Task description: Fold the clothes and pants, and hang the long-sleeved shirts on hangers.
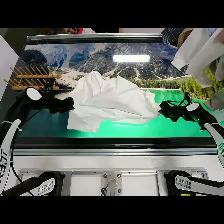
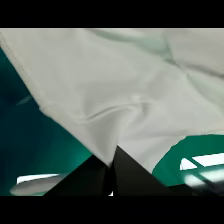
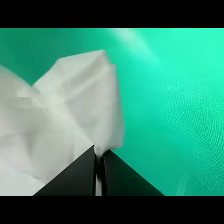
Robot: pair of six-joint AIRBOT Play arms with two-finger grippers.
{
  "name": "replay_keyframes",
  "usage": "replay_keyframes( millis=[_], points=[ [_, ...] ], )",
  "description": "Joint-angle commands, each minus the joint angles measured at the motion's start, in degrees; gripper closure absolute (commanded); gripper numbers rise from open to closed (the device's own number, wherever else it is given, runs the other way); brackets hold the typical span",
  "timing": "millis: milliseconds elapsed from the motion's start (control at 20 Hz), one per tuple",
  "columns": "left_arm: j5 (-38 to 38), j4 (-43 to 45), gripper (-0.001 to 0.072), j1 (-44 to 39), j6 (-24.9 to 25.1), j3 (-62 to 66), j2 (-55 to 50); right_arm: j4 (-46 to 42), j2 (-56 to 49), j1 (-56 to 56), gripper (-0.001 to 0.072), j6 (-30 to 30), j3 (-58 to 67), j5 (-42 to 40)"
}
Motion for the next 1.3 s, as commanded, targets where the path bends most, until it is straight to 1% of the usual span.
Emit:
replay_keyframes(
  millis=[0, 50, 150, 250, 350, 500, 600, 650, 700, 800, 900, 1050, 1150, 1250],
  points=[
    [-1.51, -0.11, 0.0699, 2.75, 0.46, 9.25, 6.82, -6.27, 6.95, -1.29, 0.0702, -2.27, 7.41, 8.07],
    [-1.84, -0.22, 0.0699, 3.43, 0.44, 13.46, 10.19, -8.28, 11.13, -2.01, 0.0702, -2.27, 12.11, 11.87],
    [-2.45, -0.24, 0.0699, 4.04, 0.37, 22.32, 17.81, -9.92, 19.61, -2.43, 0.0702, -2.67, 21.11, 16.74],
    [-0.72, -0.2, 0.0699, 3.02, 0.39, 29.24, 25.22, -9.88, 28.52, -2.4, 0.0703, -2.62, 29.33, 17.53],
    [2.08, -0.09, 0.0699, 1.29, 0.39, 33.46, 31.89, -10.12, 35.63, -2.43, 0.0702, -1.18, 34.88, 17.51],
    [5.18, 0.0, 0.0699, -0.28, 0.39, 38.12, 38.49, -10.38, 43.52, -2.43, 0.0703, 1.97, 38.66, 17.51],
    [7.04, 0.44, 0.0699, -0.2, 0.39, 39.91, 40.44, -10.38, 46.77, -2.43, 0.0703, 3.87, 39.15, 17.53],
    [7.19, 1.97, 0.0699, -0.2, 0.37, 40.74, 40.63, -10.36, 47.76, -2.4, 0.0703, 5.16, 39.15, 17.62],
    [6.88, 4.13, 0.0699, -0.2, 0.33, 41.59, 40.19, -10.36, 48.24, -2.4, 0.0702, 5.81, 39.15, 17.79],
    [5.53, 8.13, 0.0699, -0.2, 0.11, 42.69, 37.79, -10.36, 47.74, -2.4, 0.0703, 6.69, 39.15, 20.74],
    [3.63, 8.96, 0.0699, -0.2, 0.11, 41.62, 33.75, -10.32, 45.18, -2.4, 0.0703, 9.05, 39.12, 27.71],
    [2.62, 8.79, 0.0699, -0.24, 0.11, 35.3, 25.44, -10.91, 37.81, -1.64, 0.0703, 9.16, 37.48, 36.98],
    [3.91, 8.79, 0.0699, -0.26, 0.13, 30.69, 17.97, -14.23, 31.95, 1.16, 0.0703, 9.18, 34.03, 37.24],
    [6.71, 8.52, 0.0699, -0.48, 0.44, 27.74, 9.53, -19.06, 24.28, 5.66, 0.0702, 9.18, 31.32, 34.75]
  ],
)
